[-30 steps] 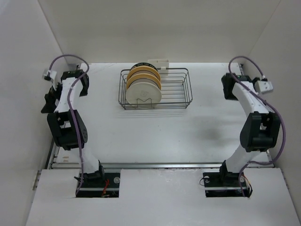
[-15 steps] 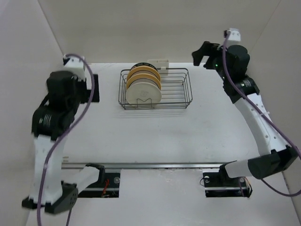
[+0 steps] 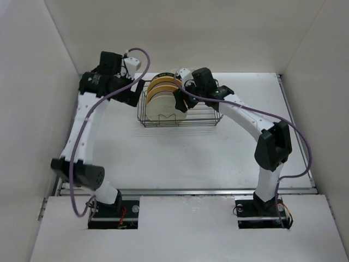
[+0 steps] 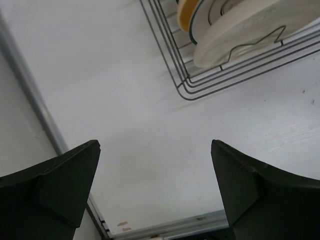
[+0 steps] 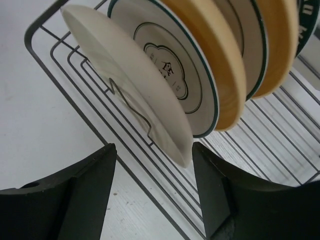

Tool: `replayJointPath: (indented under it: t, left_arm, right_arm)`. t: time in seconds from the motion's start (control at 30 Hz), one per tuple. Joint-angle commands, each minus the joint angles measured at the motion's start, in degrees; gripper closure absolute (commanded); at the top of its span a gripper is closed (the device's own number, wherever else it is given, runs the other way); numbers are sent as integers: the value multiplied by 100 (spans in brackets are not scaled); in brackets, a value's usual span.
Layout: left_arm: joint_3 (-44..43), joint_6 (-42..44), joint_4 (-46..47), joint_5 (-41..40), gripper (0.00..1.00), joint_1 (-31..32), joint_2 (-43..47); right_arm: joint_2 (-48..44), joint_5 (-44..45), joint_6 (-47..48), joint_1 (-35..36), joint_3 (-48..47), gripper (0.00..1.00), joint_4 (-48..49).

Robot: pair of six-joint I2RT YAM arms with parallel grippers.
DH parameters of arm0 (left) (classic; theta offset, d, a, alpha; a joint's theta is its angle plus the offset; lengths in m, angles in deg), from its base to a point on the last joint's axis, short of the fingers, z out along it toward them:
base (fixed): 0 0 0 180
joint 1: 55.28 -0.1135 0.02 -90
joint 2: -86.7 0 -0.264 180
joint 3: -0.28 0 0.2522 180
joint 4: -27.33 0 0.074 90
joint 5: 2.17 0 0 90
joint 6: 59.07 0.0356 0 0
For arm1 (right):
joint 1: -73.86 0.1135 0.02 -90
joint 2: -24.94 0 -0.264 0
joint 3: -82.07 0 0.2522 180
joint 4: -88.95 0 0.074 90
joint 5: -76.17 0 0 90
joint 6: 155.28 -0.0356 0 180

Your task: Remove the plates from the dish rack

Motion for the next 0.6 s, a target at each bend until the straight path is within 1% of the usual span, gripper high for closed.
replayJointPath:
  t: [0.0, 0.03, 0.1, 0.13, 0.2, 0.23, 0.27, 0.3, 0.33, 0.37, 0.4, 0.43, 0.57]
  left_arm:
    - [-189, -190, -384, 582, 10, 6, -327]
    - [-189, -260, -287, 653, 12, -55, -537]
    - [-136, -418, 55, 654, 13, -117, -731]
    - [-75, -471, 170, 654, 14, -117, -924]
    - [-75, -699, 433, 593, 16, -240, -1153]
    - [-75, -761, 435, 592, 18, -240, -1276]
    - [-153, -761, 496, 523, 20, -310, -1538]
    - [-206, -822, 496, 522, 26, -371, -1680]
    - [-259, -823, 496, 522, 30, -372, -1812]
    - [-390, -823, 496, 461, 33, -424, -2066]
    - [-443, -823, 435, 461, 37, -425, -2173]
    - [-444, -823, 435, 461, 42, -486, -2270]
    - [-444, -937, 496, 548, 53, -486, -2525]
  right_arm:
    - [22, 173, 342, 68, -275, 32, 169]
    - [84, 173, 342, 69, -275, 34, 274]
    - [312, 244, 342, 69, -328, 37, 336]
    - [409, 244, 342, 69, -424, 45, 337]
    - [680, 244, 342, 69, -617, 56, 337]
    - [752, 244, 342, 69, -670, 64, 337]
    - [805, 244, 342, 69, -671, 81, 285]
    - [805, 296, 342, 121, -749, 89, 232]
    - [805, 375, 342, 122, -750, 96, 231]
    - [805, 463, 394, 122, -750, 100, 231]
    - [675, 637, 394, 122, -611, 100, 336]
    - [456, 735, 394, 122, -514, 100, 415]
    - [-99, 1253, 500, 122, -241, 100, 784]
